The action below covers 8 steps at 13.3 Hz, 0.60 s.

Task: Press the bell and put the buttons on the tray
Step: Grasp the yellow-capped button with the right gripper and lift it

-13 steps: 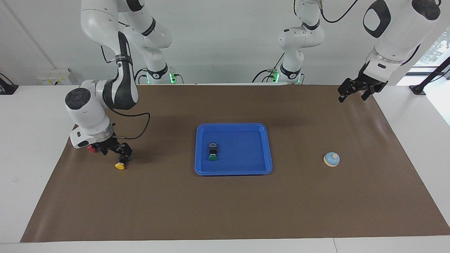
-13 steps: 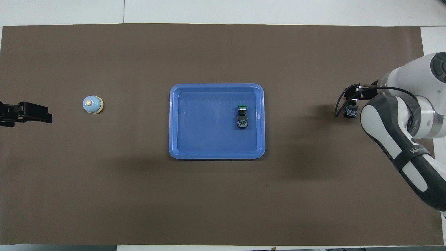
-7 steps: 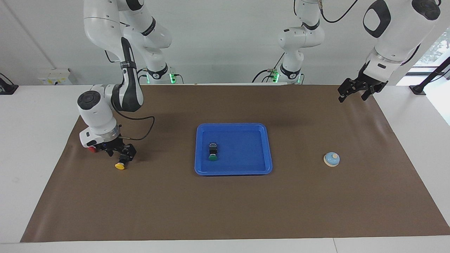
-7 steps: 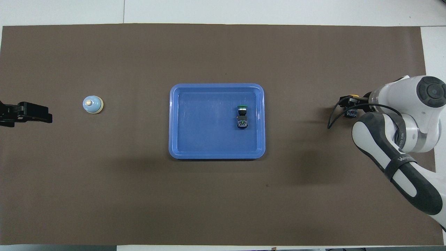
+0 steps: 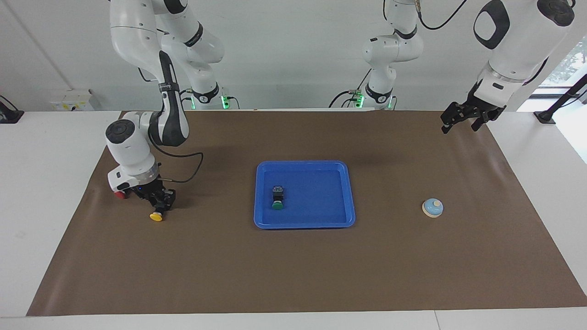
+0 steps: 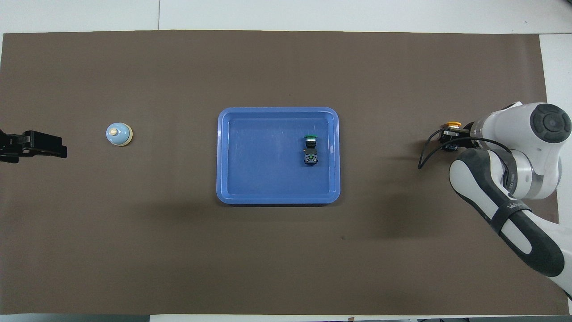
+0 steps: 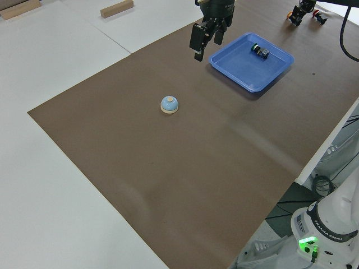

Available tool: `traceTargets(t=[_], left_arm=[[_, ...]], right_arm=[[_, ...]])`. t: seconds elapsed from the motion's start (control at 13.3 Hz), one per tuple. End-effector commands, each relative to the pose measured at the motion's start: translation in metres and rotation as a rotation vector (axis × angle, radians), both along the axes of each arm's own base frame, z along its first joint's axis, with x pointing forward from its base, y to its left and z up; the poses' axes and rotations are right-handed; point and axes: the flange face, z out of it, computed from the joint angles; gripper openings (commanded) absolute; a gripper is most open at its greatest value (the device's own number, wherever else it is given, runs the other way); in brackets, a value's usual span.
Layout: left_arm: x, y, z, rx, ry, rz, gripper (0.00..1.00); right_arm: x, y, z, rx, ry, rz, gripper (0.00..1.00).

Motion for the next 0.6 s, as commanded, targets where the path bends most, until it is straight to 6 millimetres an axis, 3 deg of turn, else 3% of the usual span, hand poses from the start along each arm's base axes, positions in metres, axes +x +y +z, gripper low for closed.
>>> traceTargets(t=[0.0,0.22,0.53], left_arm=[[-0.001,0.001,0.005,-0.011,0.001,0.004,1.00],[-0.001,0.001,0.005,-0.011,0.001,0.004,1.00],[-0.001,0.001,0.005,-0.011,0.001,0.004,1.00]], right_arm=[[-0.005,0.001,0.003,-0.006,-0.014,-0.002,0.00],[0.002,0.010,0.018,-0.012,0.009,0.019,0.00],[0.034,0.071,0.084,-0.017,0.082,0.041,0.00]])
